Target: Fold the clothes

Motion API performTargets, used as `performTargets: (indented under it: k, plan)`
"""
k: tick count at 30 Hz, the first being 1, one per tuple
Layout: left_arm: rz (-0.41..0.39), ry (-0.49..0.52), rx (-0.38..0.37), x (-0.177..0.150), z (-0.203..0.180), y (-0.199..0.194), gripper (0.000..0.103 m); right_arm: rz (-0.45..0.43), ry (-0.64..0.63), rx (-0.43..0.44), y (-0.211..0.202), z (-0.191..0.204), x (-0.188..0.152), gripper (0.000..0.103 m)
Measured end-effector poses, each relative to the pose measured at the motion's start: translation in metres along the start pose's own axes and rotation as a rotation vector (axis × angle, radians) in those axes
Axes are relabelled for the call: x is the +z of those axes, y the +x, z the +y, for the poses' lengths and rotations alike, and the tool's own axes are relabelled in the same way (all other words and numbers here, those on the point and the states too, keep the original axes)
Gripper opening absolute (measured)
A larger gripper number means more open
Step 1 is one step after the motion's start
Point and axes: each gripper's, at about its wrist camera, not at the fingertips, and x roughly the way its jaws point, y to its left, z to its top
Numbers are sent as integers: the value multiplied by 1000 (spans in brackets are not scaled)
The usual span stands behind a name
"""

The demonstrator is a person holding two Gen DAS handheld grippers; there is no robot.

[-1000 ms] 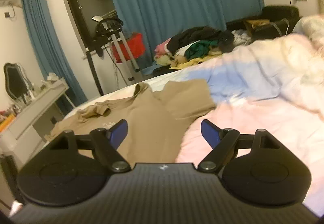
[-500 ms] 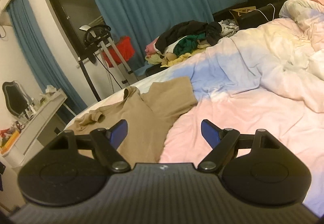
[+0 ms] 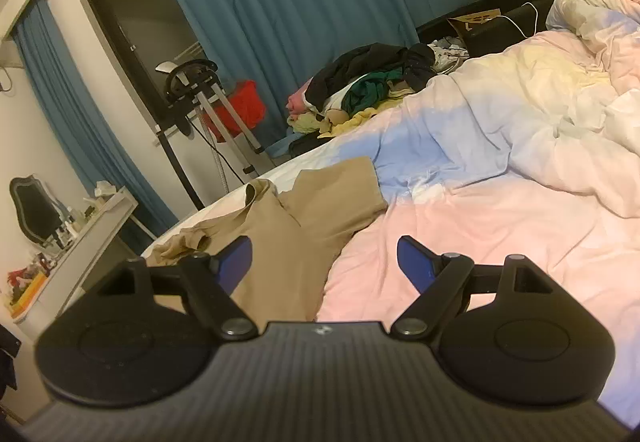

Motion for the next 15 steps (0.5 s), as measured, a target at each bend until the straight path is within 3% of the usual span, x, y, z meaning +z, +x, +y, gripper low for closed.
performTargets:
  k: [2, 10, 15]
  plan:
    - [-5, -14, 7, 1, 4, -1, 8, 0, 15, 2, 0, -1, 0, 81]
    - [-83, 5, -82, 5, -5, -22, 6, -39, 59, 18, -7, -6, 2, 81]
    - [-61, -56, -106, 8, 4, -19, 7, -60, 64, 42, -9, -6, 2, 82]
